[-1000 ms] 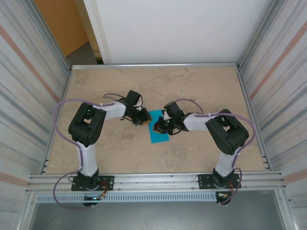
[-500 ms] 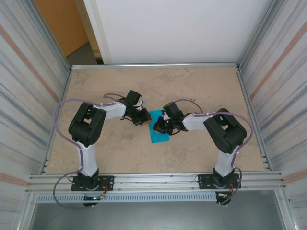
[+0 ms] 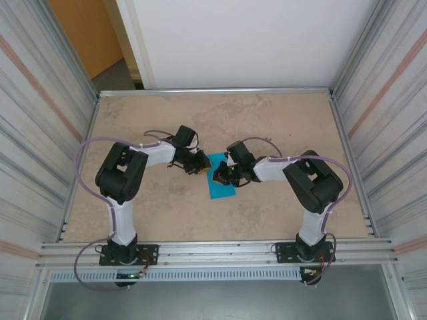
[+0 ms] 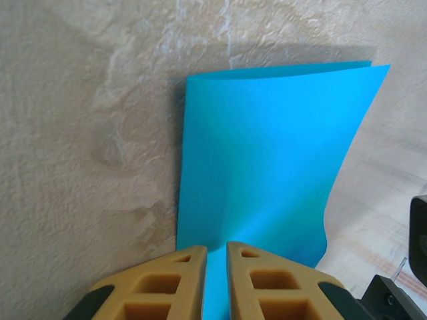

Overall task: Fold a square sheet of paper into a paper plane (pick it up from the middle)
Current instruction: Fold the triangle a second time at the center of the table.

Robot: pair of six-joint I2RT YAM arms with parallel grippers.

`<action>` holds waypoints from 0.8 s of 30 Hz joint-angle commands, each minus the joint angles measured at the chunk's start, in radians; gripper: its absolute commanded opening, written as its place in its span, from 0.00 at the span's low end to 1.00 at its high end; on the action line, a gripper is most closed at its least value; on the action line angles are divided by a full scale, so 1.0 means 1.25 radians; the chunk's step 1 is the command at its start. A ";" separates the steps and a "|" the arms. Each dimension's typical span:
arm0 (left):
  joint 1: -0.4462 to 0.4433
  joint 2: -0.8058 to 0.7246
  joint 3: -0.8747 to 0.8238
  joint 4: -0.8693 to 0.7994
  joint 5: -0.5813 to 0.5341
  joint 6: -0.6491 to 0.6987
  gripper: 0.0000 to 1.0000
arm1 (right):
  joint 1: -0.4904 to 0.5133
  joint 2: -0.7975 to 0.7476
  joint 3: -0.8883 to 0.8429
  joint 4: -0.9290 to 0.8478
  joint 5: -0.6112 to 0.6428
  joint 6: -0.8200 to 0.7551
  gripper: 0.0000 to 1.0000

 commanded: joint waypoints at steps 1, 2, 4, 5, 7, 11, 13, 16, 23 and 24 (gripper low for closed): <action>-0.005 0.034 -0.007 -0.057 -0.013 0.016 0.17 | 0.002 0.018 0.017 -0.011 0.018 -0.007 0.00; -0.005 0.035 -0.007 -0.057 -0.014 0.018 0.17 | 0.003 0.020 0.017 -0.011 0.018 -0.007 0.00; -0.005 0.035 -0.007 -0.057 -0.013 0.017 0.17 | 0.002 0.022 0.019 -0.010 0.015 -0.007 0.00; -0.005 0.033 -0.007 -0.057 -0.012 0.017 0.17 | 0.003 0.024 0.019 -0.011 0.016 -0.007 0.00; -0.005 0.034 -0.008 -0.057 -0.012 0.017 0.17 | 0.002 0.026 0.021 -0.011 0.015 -0.007 0.00; -0.006 0.032 -0.008 -0.057 -0.011 0.017 0.17 | 0.002 0.030 0.021 -0.010 0.015 -0.003 0.00; -0.005 0.032 -0.010 -0.057 -0.012 0.017 0.17 | 0.001 0.031 0.020 -0.008 0.015 -0.001 0.00; -0.006 0.032 -0.009 -0.057 -0.012 0.017 0.17 | -0.001 0.029 0.017 0.001 0.014 0.004 0.00; -0.006 0.030 -0.011 -0.057 -0.012 0.017 0.17 | -0.004 0.030 0.014 0.000 0.015 0.009 0.00; -0.005 0.029 -0.011 -0.058 -0.011 0.016 0.17 | -0.005 0.032 0.014 -0.002 0.017 0.010 0.00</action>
